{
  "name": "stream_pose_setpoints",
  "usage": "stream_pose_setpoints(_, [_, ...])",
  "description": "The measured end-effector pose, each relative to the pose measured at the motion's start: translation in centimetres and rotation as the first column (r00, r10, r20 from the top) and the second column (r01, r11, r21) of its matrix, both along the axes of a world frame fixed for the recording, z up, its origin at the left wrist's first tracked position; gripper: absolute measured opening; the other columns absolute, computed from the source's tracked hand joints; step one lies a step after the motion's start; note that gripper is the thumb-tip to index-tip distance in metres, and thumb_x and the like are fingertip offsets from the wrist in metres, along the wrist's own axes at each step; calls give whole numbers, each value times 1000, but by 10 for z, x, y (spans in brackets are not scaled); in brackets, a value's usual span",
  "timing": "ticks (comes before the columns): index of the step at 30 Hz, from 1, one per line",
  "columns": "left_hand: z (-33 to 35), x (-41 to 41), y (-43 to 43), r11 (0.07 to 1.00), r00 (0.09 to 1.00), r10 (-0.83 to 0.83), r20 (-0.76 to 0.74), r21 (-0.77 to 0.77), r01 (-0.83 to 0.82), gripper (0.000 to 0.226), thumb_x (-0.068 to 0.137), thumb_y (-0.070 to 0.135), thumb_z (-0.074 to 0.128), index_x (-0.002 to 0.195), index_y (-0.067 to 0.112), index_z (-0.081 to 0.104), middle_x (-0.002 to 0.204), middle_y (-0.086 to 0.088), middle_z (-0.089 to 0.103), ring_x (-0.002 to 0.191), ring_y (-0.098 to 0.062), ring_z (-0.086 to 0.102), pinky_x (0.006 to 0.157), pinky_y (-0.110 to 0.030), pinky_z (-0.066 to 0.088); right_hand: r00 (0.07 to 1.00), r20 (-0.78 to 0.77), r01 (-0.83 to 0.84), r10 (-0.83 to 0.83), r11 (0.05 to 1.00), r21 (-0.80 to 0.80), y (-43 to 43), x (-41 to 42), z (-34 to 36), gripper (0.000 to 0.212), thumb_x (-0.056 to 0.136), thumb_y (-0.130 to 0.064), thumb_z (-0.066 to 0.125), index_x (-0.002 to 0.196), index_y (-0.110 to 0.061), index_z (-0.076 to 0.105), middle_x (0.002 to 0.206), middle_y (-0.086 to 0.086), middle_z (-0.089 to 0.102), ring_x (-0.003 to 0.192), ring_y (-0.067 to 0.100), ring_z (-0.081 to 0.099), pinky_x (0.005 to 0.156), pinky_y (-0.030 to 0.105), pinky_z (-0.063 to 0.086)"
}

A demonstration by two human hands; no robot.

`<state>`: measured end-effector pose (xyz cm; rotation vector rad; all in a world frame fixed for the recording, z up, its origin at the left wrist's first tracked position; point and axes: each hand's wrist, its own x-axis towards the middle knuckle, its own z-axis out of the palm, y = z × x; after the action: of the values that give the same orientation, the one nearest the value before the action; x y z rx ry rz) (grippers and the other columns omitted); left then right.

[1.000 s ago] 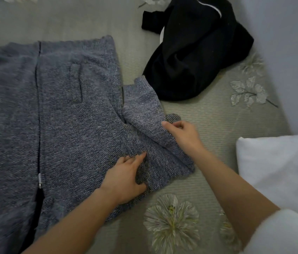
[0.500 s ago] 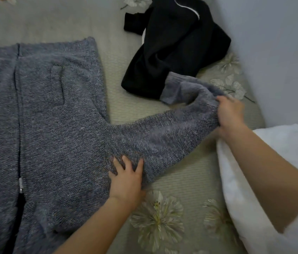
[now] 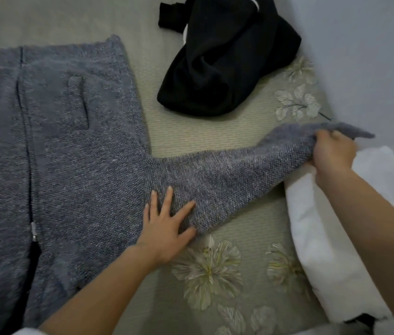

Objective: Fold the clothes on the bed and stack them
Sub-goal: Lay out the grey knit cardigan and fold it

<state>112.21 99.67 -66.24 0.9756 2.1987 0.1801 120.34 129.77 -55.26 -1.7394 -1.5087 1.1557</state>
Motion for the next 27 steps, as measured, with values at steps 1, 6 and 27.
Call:
stream_pose_setpoints(1, [1,-4,-1,999,998,39,51,27,-40,59,91,64,32,144,55,9,156,7,-25,140,-27,-31,114,-47,-10,999,-52,5,-3,1000,29,-7,-8,5,17,84,-14,54,86,-1,64,90,19,66,83,20,59,75,37,49])
stream_pose_setpoints(6, [23,-42,-11,783,727,436,530,176,-597,44,98,40,45,141,32,43,154,7,30,141,-15,24,110,-31,21,963,-269,28,5,993,119,-76,-64,35,22,85,-12,54,65,-18,47,68,-4,53,57,1,46,59,18,39])
stream_pose_setpoints(27, [31,-258,-238,44,-186,518,835,-243,-969,56,95,38,49,143,13,38,135,-7,54,115,-22,56,94,-36,44,103,467,-938,878,241,-247,-381,-202,-66,54,92,-32,55,141,-22,37,128,1,47,123,22,42,103,45,38])
